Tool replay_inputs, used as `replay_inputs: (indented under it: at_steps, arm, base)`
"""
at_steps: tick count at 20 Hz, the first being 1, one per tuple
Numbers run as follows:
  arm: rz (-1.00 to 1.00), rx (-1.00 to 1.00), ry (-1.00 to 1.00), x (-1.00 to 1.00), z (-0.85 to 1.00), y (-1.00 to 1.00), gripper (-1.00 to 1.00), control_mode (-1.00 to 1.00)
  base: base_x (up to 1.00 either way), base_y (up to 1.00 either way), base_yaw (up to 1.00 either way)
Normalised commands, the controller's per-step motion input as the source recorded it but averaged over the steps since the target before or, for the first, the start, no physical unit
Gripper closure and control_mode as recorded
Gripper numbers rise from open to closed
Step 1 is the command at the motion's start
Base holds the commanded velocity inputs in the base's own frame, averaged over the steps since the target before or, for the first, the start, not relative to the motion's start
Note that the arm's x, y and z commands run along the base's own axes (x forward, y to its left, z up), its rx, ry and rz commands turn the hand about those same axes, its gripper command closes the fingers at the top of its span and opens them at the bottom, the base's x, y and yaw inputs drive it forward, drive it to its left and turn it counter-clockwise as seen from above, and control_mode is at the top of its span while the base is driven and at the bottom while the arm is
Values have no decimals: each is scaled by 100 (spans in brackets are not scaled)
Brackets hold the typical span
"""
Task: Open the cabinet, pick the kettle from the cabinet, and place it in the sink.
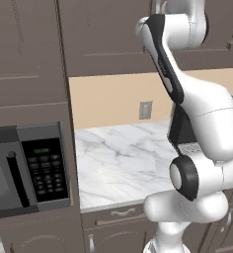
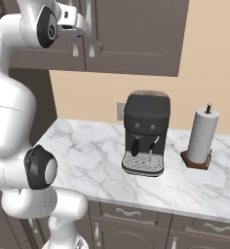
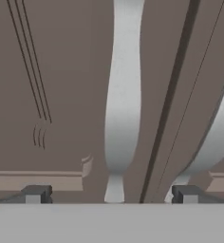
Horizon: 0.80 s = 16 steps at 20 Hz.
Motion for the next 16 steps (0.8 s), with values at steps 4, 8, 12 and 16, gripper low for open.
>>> replay_inputs:
  at_steps: [4, 8, 12, 16]
  arm:
    - [0, 0, -7, 33, 0, 0, -100, -100]
    - [0, 0, -1, 38, 0, 0, -100, -100]
    - [0, 0, 0, 42, 0, 0, -100, -100]
    - [0, 0, 0, 40, 0, 0, -100, -100]
  base:
    - [0, 0, 0]
    - [0, 0, 0]
    - [0, 0, 0]
    - [0, 0, 0]
